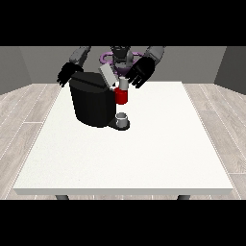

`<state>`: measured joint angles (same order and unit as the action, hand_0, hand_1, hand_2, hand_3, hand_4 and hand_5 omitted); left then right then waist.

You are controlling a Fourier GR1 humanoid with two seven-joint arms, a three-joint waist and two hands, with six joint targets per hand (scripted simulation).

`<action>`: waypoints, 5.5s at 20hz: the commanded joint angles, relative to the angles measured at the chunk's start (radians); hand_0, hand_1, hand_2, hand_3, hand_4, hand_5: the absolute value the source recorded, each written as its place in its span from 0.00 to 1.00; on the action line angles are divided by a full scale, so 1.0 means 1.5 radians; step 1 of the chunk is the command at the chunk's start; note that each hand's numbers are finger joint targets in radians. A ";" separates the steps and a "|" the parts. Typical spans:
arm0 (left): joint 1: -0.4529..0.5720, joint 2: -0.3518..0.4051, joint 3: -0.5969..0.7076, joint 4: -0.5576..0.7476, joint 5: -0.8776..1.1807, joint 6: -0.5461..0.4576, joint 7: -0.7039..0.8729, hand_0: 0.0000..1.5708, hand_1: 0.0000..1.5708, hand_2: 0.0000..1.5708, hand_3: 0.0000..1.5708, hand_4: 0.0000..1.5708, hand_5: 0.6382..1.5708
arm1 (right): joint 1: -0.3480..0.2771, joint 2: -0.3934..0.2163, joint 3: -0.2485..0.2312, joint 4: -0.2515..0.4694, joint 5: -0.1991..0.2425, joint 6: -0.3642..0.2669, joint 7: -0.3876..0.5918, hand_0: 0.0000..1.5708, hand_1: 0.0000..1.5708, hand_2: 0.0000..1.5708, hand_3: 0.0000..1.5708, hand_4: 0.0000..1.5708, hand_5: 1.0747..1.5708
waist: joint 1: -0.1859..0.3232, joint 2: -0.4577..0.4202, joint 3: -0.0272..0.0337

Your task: Insert the coffee pod into the coffee machine and close the lid

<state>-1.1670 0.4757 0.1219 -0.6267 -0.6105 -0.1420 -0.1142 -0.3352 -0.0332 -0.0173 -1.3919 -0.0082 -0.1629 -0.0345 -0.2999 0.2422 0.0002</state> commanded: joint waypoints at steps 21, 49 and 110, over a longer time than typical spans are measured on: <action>0.008 -0.040 -0.010 0.008 -0.029 0.016 -0.003 0.75 0.75 0.80 0.75 0.31 1.00 | 0.033 -0.012 -0.026 0.010 -0.023 0.020 -0.042 0.00 0.00 0.00 0.00 0.28 1.00 | 0.005 0.003 0.0001; -0.014 -0.006 -0.018 0.014 -0.062 -0.028 -0.033 0.58 0.58 0.65 0.55 0.23 1.00 | 0.025 -0.012 -0.032 0.020 -0.019 0.008 -0.041 0.00 0.00 0.00 0.00 0.26 1.00 | 0.016 0.020 0.0001; 0.488 -0.298 0.118 -0.242 0.310 -0.108 -0.056 0.00 0.00 0.00 0.00 0.14 1.00 | 0.039 -0.092 0.003 -0.038 -0.009 0.118 0.048 0.00 0.00 0.00 0.00 0.14 1.00 | 0.282 -0.275 -0.0001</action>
<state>-0.4741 0.0315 0.3237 -0.8993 -0.1683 -0.3048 -0.2150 -0.2350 -0.1801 -0.0395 -1.4431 -0.0498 0.0125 0.0202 0.1198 -0.1969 0.0001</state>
